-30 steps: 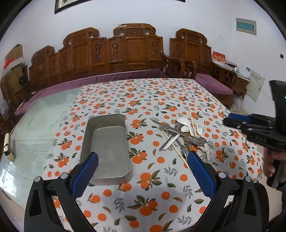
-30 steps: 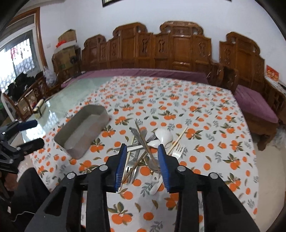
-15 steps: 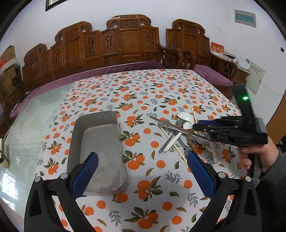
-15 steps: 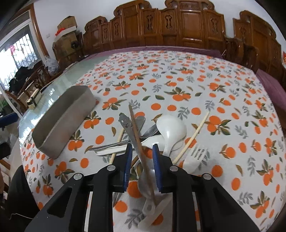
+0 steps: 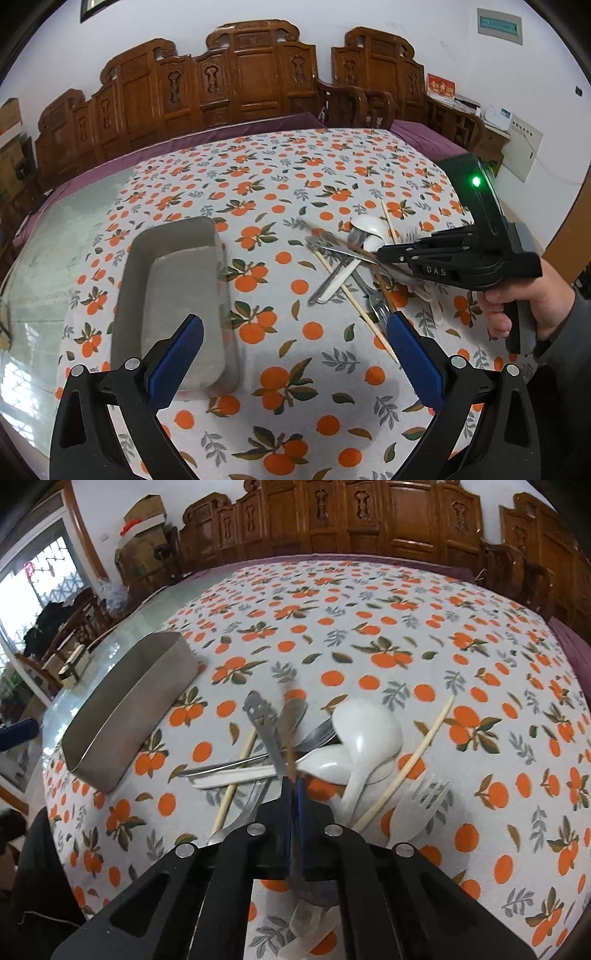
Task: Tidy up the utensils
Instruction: 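Lift the chopstick with the right tool while the left tool grasps another chopstick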
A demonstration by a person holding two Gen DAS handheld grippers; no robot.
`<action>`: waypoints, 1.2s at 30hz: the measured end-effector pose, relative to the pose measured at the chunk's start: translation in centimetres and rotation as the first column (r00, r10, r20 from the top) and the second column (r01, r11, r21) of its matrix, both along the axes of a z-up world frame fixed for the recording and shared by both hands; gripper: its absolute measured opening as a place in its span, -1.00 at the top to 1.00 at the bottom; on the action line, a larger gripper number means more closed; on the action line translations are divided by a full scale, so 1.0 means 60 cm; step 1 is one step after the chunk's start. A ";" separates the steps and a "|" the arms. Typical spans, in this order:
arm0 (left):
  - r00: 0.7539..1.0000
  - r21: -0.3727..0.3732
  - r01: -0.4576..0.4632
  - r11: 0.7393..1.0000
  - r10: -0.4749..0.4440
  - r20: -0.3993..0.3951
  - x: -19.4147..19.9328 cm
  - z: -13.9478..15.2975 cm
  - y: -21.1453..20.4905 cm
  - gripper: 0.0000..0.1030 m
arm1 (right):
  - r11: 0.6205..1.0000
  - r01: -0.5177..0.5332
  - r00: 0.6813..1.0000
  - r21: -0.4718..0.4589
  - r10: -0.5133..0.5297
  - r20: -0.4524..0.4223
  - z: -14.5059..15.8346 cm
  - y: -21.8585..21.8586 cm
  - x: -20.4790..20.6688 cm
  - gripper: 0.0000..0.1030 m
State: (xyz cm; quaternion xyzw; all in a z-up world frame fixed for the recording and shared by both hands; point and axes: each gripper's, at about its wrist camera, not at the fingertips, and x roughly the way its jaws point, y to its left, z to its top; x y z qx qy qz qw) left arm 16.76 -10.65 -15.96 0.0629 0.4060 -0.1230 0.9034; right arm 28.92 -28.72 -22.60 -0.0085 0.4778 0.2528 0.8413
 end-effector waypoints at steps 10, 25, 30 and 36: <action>0.999 0.042 0.020 0.999 -0.019 -0.033 0.003 -0.026 -0.032 -0.86 | 1.000 -0.006 1.000 0.000 0.006 -0.012 -0.007 -0.002 0.000 0.85; 0.997 0.061 0.020 0.998 -0.015 -0.078 0.025 -0.058 -0.063 -0.85 | 0.997 0.064 0.998 0.051 -0.065 0.022 0.018 -0.030 0.001 0.89; 0.993 0.036 0.043 0.998 -0.039 -0.116 0.033 -0.074 -0.081 -0.57 | 0.988 0.122 0.992 0.099 -0.126 0.031 0.032 -0.079 -0.003 0.89; 0.978 -0.052 0.080 0.995 -0.088 -0.192 0.044 -0.097 -0.110 -0.05 | 0.988 0.137 0.990 0.078 -0.139 0.030 0.025 -0.088 -0.005 0.89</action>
